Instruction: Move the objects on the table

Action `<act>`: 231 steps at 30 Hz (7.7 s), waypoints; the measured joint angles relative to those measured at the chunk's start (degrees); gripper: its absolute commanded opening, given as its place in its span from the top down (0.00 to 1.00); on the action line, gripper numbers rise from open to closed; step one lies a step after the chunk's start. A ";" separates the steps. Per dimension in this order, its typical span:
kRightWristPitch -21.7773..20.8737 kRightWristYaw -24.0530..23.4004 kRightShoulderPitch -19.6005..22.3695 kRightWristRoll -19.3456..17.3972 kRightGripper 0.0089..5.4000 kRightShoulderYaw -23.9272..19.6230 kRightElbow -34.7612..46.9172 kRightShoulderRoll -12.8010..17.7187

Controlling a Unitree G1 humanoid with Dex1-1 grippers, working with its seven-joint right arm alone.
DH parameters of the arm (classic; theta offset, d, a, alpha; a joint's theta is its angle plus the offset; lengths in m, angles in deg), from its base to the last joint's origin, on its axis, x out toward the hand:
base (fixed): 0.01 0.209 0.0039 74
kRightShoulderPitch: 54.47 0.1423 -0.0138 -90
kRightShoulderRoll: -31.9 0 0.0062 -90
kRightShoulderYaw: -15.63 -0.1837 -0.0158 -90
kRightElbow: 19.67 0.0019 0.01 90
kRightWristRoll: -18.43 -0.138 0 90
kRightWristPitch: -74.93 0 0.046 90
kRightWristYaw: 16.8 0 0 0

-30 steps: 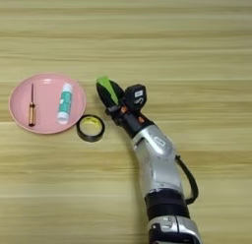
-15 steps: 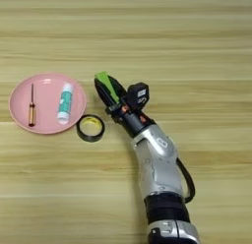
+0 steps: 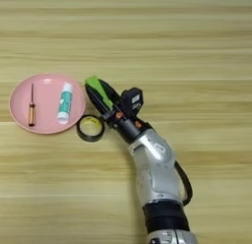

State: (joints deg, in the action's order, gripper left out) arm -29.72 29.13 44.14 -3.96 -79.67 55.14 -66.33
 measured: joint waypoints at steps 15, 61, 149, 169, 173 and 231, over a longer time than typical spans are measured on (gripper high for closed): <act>0.66 7.11 -4.18 -2.15 0.74 4.88 6.96 -0.15; 5.27 22.48 -9.42 -1.43 0.74 15.15 10.86 5.68; 4.32 23.28 -10.28 7.61 0.74 21.62 7.66 9.56; 2.65 23.20 -10.27 11.18 0.74 22.80 5.87 9.67; 2.57 23.19 -10.27 11.45 0.74 22.83 5.78 9.72; -6.43 19.34 -5.12 18.20 0.74 28.83 -0.93 11.45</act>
State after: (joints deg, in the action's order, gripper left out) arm -36.15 48.47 39.02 14.24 -50.85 54.21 -54.88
